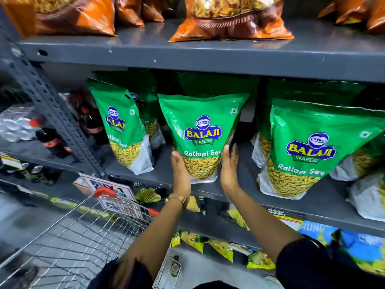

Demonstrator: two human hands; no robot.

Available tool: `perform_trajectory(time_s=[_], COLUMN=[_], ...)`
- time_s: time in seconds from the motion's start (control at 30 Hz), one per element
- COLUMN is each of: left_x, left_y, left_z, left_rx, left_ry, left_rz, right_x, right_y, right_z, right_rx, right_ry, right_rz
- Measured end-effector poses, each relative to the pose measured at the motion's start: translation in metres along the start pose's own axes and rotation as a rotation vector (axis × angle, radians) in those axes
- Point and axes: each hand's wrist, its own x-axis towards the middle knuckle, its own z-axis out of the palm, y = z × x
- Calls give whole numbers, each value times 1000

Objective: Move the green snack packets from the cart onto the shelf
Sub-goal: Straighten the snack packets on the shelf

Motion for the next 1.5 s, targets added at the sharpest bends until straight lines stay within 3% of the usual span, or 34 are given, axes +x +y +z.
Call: perform_trajectory(time_s=[0.13,0.23,0.83,0.9,0.97,1.03,1.07,1.17,1.23,1.3,1.5], left_x=[6,10,3,0,-6,-14,-18,-19,-10,6,53], left_y=[5,7,2,5,5,4,3,8,16,26,55], left_z=[1,1,13,10,0,-15,-24,-64,-91,-114,-145], left_rx=[4,25,56,86,107,146,156,156,200,231,398], left_ry=[-129,-191,-159,-176,-170,-112,-72,59,143,235,452], left_rz=[-45,-48,23,50,100,176,224,349,422,448,609], right_x=[-8,-15,-12,-14,-23,-45,-59,-95,-104,-105,-94], right_y=[0,6,16,14,11,9,14,35,43,39,1], right_z=[6,0,0,2,6,7,3,1,13,39,136], right_rx=[252,276,223,221,247,207,140,-107,-170,-195,-187], right_ry=[-167,-228,-84,-5,184,328,286,-139,-339,-437,-508], right_rz=[7,13,25,8,-44,-176,-288,-581,-556,-485,-301])
